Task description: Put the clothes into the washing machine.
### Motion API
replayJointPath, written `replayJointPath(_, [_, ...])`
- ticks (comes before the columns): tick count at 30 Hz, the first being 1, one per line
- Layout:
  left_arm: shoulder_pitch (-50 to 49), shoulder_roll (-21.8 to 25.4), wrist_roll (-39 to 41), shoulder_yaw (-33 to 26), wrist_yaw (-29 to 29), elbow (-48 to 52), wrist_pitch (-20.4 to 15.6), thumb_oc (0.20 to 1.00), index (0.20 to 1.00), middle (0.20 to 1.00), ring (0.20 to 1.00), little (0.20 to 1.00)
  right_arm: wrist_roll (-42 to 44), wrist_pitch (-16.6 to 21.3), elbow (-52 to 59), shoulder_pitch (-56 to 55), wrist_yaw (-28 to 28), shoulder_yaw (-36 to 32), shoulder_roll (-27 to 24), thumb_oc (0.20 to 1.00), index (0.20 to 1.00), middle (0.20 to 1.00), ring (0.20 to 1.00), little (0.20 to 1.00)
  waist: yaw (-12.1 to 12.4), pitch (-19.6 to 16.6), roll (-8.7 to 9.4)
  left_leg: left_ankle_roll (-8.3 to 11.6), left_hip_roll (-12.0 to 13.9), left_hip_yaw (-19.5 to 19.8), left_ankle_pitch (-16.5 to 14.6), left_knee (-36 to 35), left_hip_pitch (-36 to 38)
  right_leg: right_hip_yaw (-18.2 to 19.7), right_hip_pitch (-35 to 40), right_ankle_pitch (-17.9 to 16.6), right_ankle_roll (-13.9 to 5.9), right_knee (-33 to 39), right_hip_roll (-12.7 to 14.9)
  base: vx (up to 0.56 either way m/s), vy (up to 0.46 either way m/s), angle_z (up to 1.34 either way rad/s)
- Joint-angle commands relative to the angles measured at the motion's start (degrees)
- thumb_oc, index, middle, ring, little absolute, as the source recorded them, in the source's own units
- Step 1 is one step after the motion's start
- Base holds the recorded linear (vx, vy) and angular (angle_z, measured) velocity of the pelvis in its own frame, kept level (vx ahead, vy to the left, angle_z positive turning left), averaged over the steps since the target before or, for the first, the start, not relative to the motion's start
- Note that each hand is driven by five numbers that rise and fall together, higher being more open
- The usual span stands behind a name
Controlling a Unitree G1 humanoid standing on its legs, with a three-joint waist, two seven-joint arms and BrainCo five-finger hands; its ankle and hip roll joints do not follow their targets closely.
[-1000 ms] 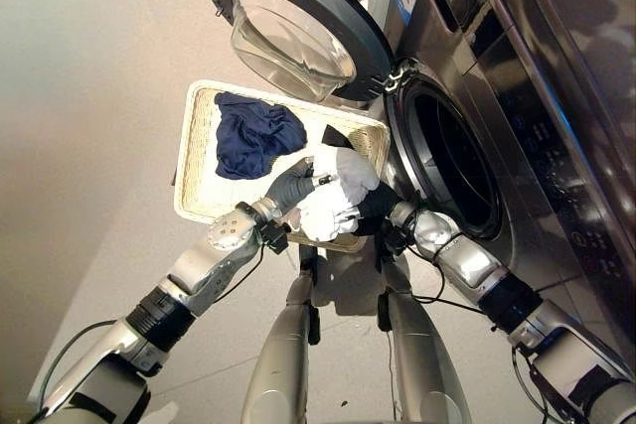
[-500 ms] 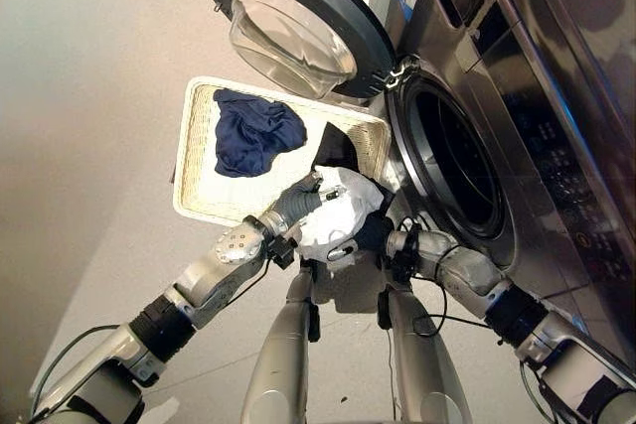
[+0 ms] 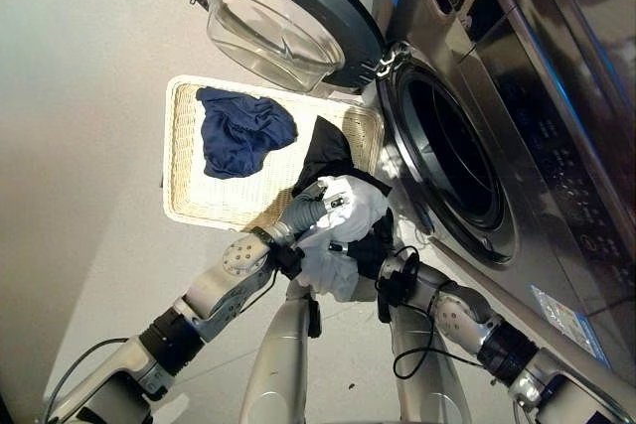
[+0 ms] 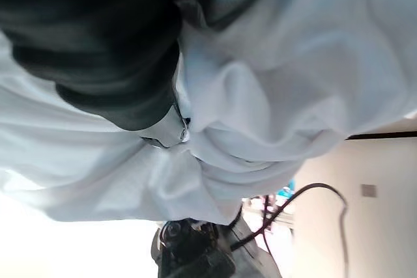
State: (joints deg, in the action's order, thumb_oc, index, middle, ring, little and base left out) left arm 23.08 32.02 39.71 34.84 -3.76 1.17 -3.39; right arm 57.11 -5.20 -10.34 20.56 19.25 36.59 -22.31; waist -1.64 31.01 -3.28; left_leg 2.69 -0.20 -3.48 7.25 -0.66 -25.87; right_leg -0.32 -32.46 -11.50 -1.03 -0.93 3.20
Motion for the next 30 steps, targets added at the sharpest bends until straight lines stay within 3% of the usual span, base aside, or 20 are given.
replayJointPath(1, [0.16,-4.07,1.55,0.28,-0.05,5.62,-5.87,0.2,0.2,0.2,0.2,0.2,4.03,4.27,4.05,0.52,-1.32,3.35,7.65,0.2,0.2,0.2,0.2,0.2,-0.96,-1.21,0.76,-2.1,-4.17,-0.15,3.53,1.59,-4.6,-3.49,0.27,-1.61,-2.03,-0.43,-1.04,0.0,0.0,0.0])
replayJointPath(3, [-0.5,-4.37,-0.93,-0.25,2.85,4.44,-6.47,0.2,0.2,0.2,0.2,0.2,3.58,6.63,2.5,0.37,-2.9,2.35,8.15,0.2,0.2,0.2,0.2,0.2,-0.94,-1.21,0.67,-2.04,-4.19,-0.22,3.56,1.66,-4.7,-3.65,0.24,-1.73,-2.05,-0.35,-0.89,0.0,0.005,-0.02])
replayJointPath(4, [-0.62,-4.4,-3.26,-0.47,5.65,4.08,-6.47,0.881,0.881,0.881,0.881,0.881,3.72,7.2,2.03,0.41,-3.7,1.96,8.21,0.2,0.2,0.2,0.2,0.2,-0.93,-1.21,0.66,-2.03,-4.17,-0.24,3.55,1.73,-4.73,-3.72,0.25,-1.72,-2.04,-0.35,-0.83,0.0,0.005,-0.06])
replayJointPath(5, [-0.65,-4.25,-4.58,-0.7,7.14,3.7,-6.61,1.0,1.0,1.0,1.0,1.0,3.55,7.74,1.65,0.4,-3.96,1.6,8.25,0.2,0.2,0.2,0.2,0.2,-0.92,-1.21,0.63,-2.01,-4.18,-0.23,3.57,1.74,-4.76,-3.75,0.22,-1.74,-2.04,-0.36,-0.83,-0.01,0.004,-0.06])
replayJointPath(9, [-0.45,-1.24,-26.21,-6.12,31.47,-0.69,-6.17,1.0,1.0,1.0,1.0,1.0,0.41,12.27,-2.05,2.21,-8.81,-3.58,7.41,0.2,0.2,0.2,0.2,0.2,-0.1,-1.21,0.17,-1.87,-4.18,0.45,3.78,2.15,-5.13,-4.18,0.21,-1.15,-1.91,-0.91,-0.69,0.0,-0.009,0.0])
replayJointPath(13, [-0.51,0.26,-28.24,-12.06,38.87,-2.97,-4.31,1.0,1.0,1.0,1.0,1.0,1.47,13.34,-5.81,4.07,-10.38,-7.68,5.76,0.2,0.2,0.2,0.2,0.2,0.77,-1.21,-0.18,-1.69,-4.17,1.03,3.6,2.32,-5.0,-4.61,0.48,-0.35,-1.81,-1.53,-0.45,0.0,-0.053,0.01])
replayJointPath(14, [-0.32,1.02,-29.57,-14.95,41.75,-4.75,-2.22,1.0,1.0,1.0,1.0,1.0,2.15,13.64,-8.38,5.18,-10.71,-10.07,4.84,0.2,0.2,0.2,0.2,0.2,1.14,-1.21,-0.45,-1.48,-4.16,1.31,3.46,2.74,-5.22,-4.79,0.3,0.1,-1.81,-2.33,-0.3,0.0,-0.076,0.03])
replayJointPath(19, [1.57,2.76,-23.76,-20.19,43.64,-13.29,4.59,1.0,1.0,1.0,1.0,1.0,4.72,14.28,-15.5,9.46,-15.11,-15.65,2.52,0.2,0.2,0.2,0.2,0.2,1.73,-1.21,-1.2,-0.76,-3.98,1.53,3.39,3.47,-6.02,-5.38,-0.73,0.88,-1.99,-4.13,0.11,0.01,-0.048,0.04])
replayJointPath(26, [3.5,2.98,-19.5,-21.7,38.75,-24.04,5.64,1.0,1.0,1.0,1.0,1.0,16.1,15.49,-27.28,18.93,-15.94,-24.56,-1.68,0.2,0.2,0.2,0.2,0.2,2.26,-1.21,-2.79,-0.23,-3.58,0.98,3.43,3.42,-7.66,-5.43,-2.83,1.26,-2.1,-4.88,0.04,0.01,-0.015,0.04])
replayJointPath(30, [4.71,2.61,-17.16,-20.71,37.81,-27.98,5.04,1.0,1.0,1.0,1.0,1.0,23.01,19.13,-32.92,25.28,-20.85,-29.31,-4.31,0.2,0.2,0.2,0.2,0.2,2.59,-1.21,-3.78,-0.04,-3.61,1.12,3.51,3.6,-8.81,-5.35,-4.1,1.45,-2.15,-5.48,-0.15,0.0,-0.015,-0.04])
